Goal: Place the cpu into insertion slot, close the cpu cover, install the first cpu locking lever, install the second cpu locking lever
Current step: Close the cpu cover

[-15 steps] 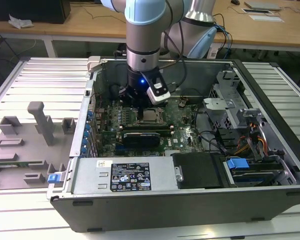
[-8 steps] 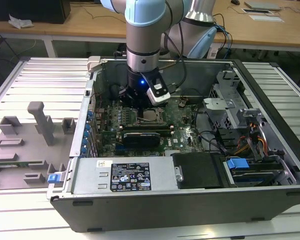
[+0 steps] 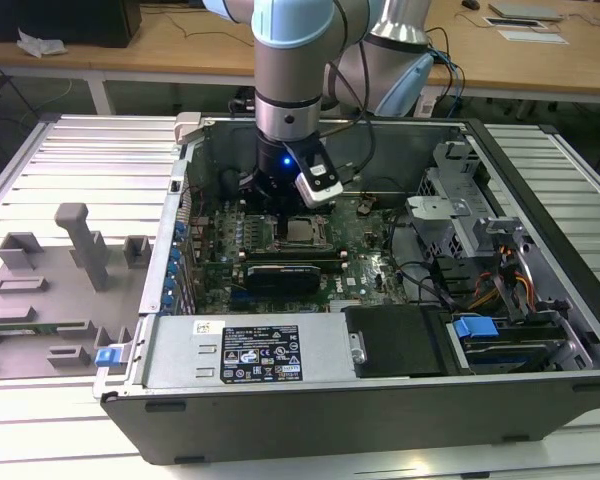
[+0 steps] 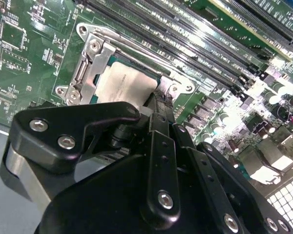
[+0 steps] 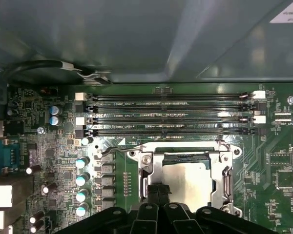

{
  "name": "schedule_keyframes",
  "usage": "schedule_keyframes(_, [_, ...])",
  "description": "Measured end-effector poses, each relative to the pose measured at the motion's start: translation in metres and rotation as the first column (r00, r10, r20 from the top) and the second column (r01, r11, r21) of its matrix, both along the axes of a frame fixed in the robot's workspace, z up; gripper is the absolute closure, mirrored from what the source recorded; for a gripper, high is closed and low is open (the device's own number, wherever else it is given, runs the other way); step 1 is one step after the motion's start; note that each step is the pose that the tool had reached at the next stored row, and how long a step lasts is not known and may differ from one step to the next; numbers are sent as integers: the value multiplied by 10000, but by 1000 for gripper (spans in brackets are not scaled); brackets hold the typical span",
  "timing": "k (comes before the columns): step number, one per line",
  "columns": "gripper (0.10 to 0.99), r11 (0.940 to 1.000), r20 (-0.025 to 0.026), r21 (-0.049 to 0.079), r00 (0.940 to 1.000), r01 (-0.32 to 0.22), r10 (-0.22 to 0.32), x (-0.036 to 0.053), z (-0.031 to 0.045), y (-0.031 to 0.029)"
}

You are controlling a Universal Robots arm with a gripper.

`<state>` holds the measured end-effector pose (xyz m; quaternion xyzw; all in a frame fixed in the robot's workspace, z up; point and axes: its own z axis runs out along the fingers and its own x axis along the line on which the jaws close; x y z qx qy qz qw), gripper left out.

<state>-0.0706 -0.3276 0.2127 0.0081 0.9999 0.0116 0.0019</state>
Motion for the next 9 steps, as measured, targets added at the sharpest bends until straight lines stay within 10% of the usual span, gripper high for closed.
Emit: schedule_keyframes(9, [980,9992,-2,87,9993,-383,383,-42,-62,0])
